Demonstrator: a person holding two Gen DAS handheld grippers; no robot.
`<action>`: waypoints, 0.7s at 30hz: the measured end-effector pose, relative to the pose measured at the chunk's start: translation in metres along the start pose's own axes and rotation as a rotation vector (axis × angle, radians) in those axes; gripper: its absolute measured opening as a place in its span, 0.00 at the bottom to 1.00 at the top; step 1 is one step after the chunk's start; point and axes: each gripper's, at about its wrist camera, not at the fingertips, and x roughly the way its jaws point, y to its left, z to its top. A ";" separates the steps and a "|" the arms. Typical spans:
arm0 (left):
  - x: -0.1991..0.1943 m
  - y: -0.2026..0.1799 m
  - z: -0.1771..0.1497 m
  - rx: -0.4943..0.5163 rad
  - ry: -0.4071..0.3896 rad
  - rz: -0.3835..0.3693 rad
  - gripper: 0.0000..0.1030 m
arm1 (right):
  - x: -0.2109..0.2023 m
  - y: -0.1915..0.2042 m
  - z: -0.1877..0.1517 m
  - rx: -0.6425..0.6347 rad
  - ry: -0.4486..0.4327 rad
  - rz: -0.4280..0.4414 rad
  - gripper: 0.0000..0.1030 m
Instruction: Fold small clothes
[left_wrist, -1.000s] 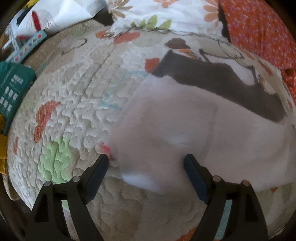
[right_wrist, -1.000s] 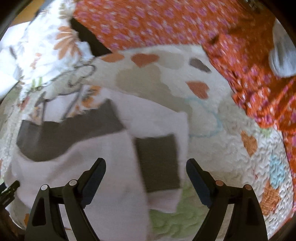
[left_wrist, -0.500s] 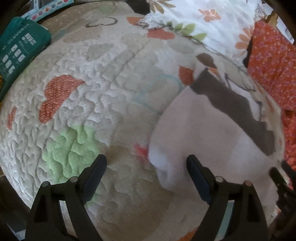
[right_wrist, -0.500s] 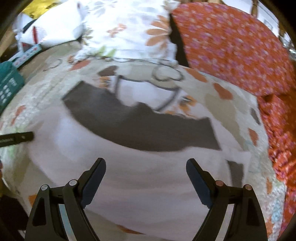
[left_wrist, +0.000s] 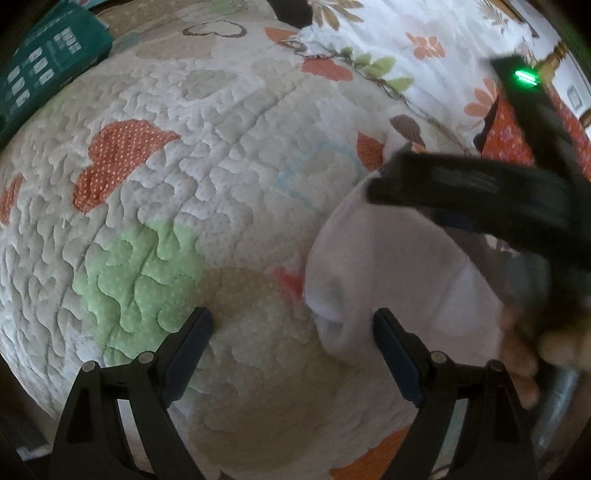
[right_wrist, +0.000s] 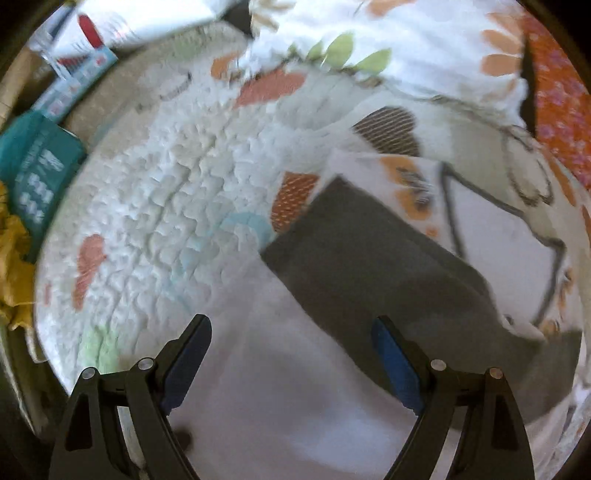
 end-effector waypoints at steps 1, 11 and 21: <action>-0.002 0.003 -0.002 -0.022 -0.002 -0.015 0.85 | 0.007 0.006 0.006 -0.014 0.016 -0.026 0.89; -0.055 0.062 0.014 -0.251 -0.031 -0.197 0.81 | 0.038 0.041 0.022 -0.067 0.169 -0.206 0.91; -0.072 0.082 0.029 -0.295 -0.135 -0.105 0.81 | 0.031 0.074 -0.005 -0.039 0.047 -0.281 0.45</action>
